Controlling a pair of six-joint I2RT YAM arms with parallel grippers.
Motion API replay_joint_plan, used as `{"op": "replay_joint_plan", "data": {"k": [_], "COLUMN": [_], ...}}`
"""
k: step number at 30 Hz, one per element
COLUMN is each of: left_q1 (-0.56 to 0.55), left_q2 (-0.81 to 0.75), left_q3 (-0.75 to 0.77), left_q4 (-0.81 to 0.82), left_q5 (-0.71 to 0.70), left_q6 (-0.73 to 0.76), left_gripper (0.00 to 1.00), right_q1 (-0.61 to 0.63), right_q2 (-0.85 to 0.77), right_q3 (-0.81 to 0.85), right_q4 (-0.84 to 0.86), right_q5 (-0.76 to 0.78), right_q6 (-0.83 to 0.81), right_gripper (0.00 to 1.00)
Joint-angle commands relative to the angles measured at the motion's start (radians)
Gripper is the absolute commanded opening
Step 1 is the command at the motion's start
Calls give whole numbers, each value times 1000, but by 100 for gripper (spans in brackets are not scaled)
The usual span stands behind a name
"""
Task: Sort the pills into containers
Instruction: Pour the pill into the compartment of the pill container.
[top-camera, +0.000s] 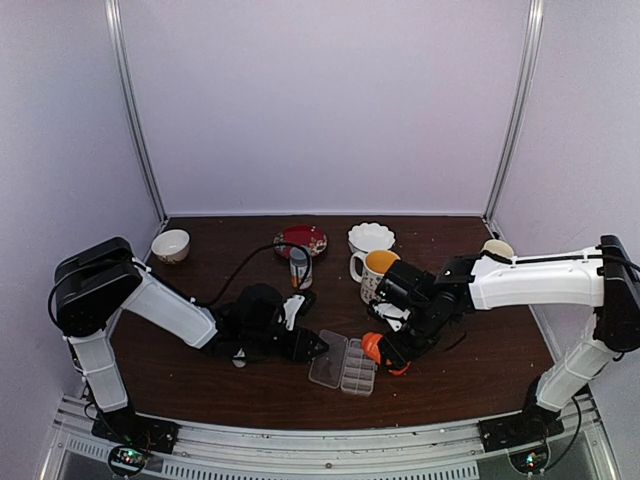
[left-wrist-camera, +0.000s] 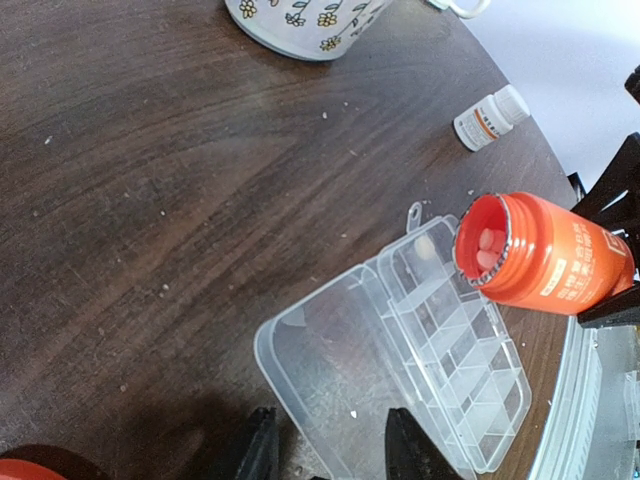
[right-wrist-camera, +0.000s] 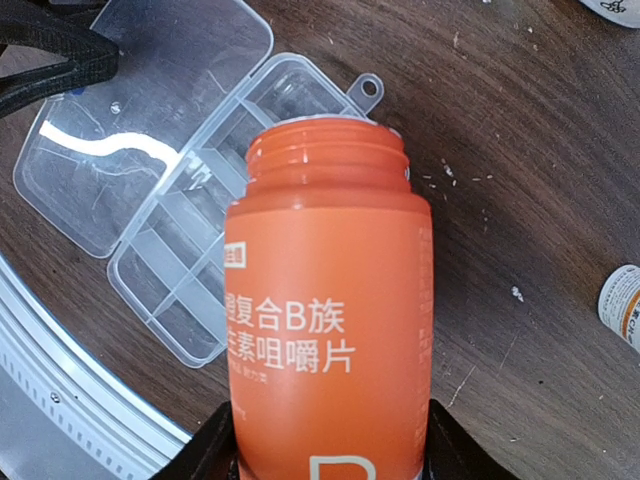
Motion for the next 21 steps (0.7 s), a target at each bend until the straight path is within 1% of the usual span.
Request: {"op": "replay_joint_plan", "data": {"k": [1, 3, 5, 6, 8, 9, 10, 12, 13, 15, 16, 17, 19, 20, 21], "left_q1": [-4, -4, -4, -4, -3, -4, -4, -4, -4, -4, -4, -4, -3, -4, -4], "left_q2": [-3, -3, -3, -3, -3, -3, -4, -5, -5, -3, -5, -5, -4, -4, -3], "left_q3": [-6, -7, -9, -8, -8, -9, -9, -9, -9, -9, -9, -10, -9, -9, -7], "left_q4": [48, 49, 50, 50, 50, 50, 51, 52, 51, 50, 50, 51, 51, 50, 50], "left_q5": [4, 4, 2, 2, 2, 3, 4, 2, 2, 2, 3, 4, 3, 1, 1], "left_q6": [-1, -2, -3, -3, -2, -2, -1, -4, -4, -4, -2, -3, -4, -3, -3], "left_gripper": [40, 40, 40, 40, 40, 40, 40, 40, 40, 40, 39, 40, 40, 40, 40], "right_q1": [4, 3, 3, 5, 4, 3, 3, 2, 3, 3, 3, 3, 1, 0, -1], "right_q2": [-17, -39, -1, 14, -19, -29, -23, 21, 26, -15, -30, -32, -3, 0, -16], "right_q3": [6, -12, 28, 35, -5, -19, -17, 31, 33, 1, -7, -3, 40, 46, 31], "right_q4": [20, 34, -59, -65, 17, 42, 38, -62, -69, 15, 27, 10, -80, -78, -42], "right_q5": [-37, -6, 65, 44, -40, -45, -12, 76, 57, -26, -29, 9, 98, 86, 39], "right_q6": [-13, 3, -6, -16, -11, -4, 0, -8, -18, -14, -7, -5, -7, -16, -21], "right_gripper": [0, 0, 0, 0, 0, 0, 0, 0, 0, 0, 0, 0, 0, 0, 0]}}
